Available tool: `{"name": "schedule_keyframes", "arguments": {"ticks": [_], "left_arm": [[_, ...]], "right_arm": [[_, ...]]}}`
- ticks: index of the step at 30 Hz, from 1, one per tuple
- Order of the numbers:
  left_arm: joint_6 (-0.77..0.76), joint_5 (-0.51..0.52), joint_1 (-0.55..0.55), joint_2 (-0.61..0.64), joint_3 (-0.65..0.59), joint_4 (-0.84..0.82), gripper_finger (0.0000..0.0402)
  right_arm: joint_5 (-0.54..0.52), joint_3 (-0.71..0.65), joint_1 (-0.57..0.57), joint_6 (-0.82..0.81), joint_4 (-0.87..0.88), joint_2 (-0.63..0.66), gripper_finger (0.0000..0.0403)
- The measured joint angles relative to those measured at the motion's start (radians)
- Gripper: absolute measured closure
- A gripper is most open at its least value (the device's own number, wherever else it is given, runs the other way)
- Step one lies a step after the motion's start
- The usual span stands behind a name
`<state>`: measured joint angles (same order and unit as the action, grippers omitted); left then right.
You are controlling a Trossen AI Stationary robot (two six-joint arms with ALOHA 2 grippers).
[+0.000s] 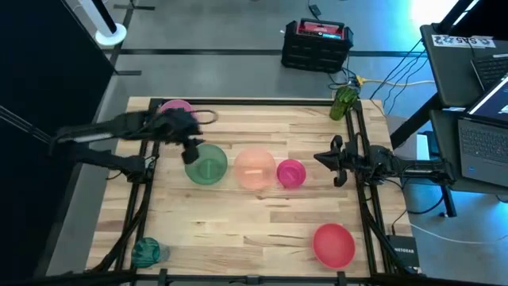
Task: Nest bowls inside each other
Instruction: Stack the green bowl on top of the orange bowl
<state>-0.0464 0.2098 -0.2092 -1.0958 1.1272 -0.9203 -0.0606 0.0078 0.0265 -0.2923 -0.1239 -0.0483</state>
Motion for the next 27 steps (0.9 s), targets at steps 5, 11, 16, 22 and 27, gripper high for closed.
{"name": "schedule_keyframes", "arguments": {"ticks": [5,11,16,22,27], "left_arm": [[0.236,-0.007,-0.042,-0.249,0.173,-0.145,0.0282],[0.448,-0.048,-0.054,-0.395,0.195,-0.145,0.0282],[0.570,-0.075,-0.070,-0.478,0.196,-0.135,0.0282],[0.717,-0.106,-0.089,-0.576,0.197,-0.124,0.0282],[0.781,-0.136,-0.101,-0.606,0.197,-0.125,0.0282]], "right_arm": [[0.000,0.000,0.000,-0.173,-0.003,0.000,0.0403],[0.001,0.000,0.000,-0.210,0.010,0.000,0.0403],[0.003,0.000,0.000,-0.232,0.028,0.000,0.0403],[0.006,0.000,0.000,-0.257,0.051,0.000,0.0403],[0.009,0.000,0.000,-0.265,0.072,0.000,0.0403]]}}
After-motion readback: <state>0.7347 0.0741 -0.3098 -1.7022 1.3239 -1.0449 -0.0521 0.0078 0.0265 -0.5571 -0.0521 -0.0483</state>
